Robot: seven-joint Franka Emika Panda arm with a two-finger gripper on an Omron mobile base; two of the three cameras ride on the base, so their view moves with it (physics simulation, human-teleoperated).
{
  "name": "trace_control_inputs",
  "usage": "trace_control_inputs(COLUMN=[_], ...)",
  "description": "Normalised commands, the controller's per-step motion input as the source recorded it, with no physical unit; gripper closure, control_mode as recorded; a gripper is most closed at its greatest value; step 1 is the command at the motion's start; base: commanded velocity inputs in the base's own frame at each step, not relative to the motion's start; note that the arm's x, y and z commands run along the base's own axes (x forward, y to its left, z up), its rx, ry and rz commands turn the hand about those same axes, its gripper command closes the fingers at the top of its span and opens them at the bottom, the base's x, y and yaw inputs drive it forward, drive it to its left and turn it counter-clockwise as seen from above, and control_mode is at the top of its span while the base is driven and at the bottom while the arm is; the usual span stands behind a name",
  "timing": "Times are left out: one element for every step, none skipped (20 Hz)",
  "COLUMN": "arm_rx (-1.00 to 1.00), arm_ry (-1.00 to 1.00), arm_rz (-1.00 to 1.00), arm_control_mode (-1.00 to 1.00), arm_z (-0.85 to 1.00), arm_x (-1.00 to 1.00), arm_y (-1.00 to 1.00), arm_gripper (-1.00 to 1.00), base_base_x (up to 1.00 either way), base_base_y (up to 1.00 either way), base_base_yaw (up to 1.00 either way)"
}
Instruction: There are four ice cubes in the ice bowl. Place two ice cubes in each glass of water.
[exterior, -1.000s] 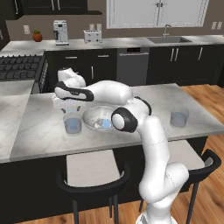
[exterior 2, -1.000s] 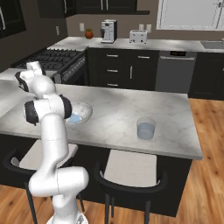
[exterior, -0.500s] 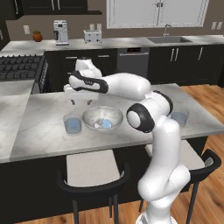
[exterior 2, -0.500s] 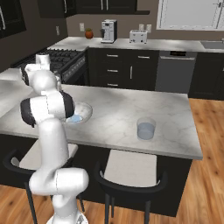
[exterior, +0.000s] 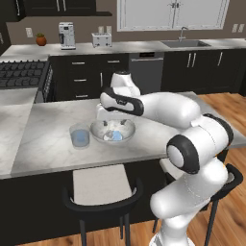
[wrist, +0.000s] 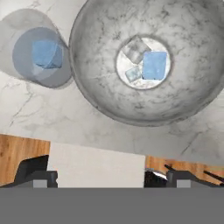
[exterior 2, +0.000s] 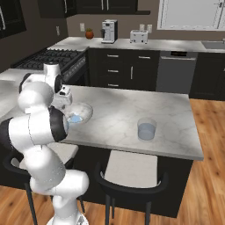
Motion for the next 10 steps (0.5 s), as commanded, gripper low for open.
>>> trace_control_inputs(arm_rx=[0.0,0.0,0.0,0.0,-0.01,-0.03,-0.06,-0.09,-0.1,-0.05], arm_ry=[-0.15,-0.2,-0.2,-0.17,-0.15,-0.13,-0.1,-0.07,-0.03,-0.01], arm_rz=[0.36,0.41,0.41,0.37,0.35,0.34,0.33,0.33,0.27,0.12], arm_control_mode=[-1.0,-1.0,-1.0,-1.0,-1.0,-1.0,-1.0,-1.0,-1.0,-1.0], arm_z=[0.1,0.05,0.07,0.06,0.04,0.04,0.0,0.0,0.0,0.0], arm_x=[-0.34,-0.21,-0.06,0.0,0.0,0.01,0.2,0.26,0.28,0.21], arm_y=[-0.59,-0.61,-0.54,-0.41,-0.32,-0.23,-0.06,0.0,0.0,0.0], arm_gripper=[-1.0,-1.0,-1.0,-1.0,-1.0,-1.0,-1.0,-1.0,-1.0,-1.0], base_base_x=[0.0,0.0,0.0,0.0,0.0,0.0,0.0,0.0,0.0,0.0], base_base_y=[0.0,0.0,0.0,0.0,0.0,0.0,0.0,0.0,0.0,0.0], base_base_yaw=[0.0,0.0,0.0,0.0,0.0,0.0,0.0,0.0,0.0,0.0])
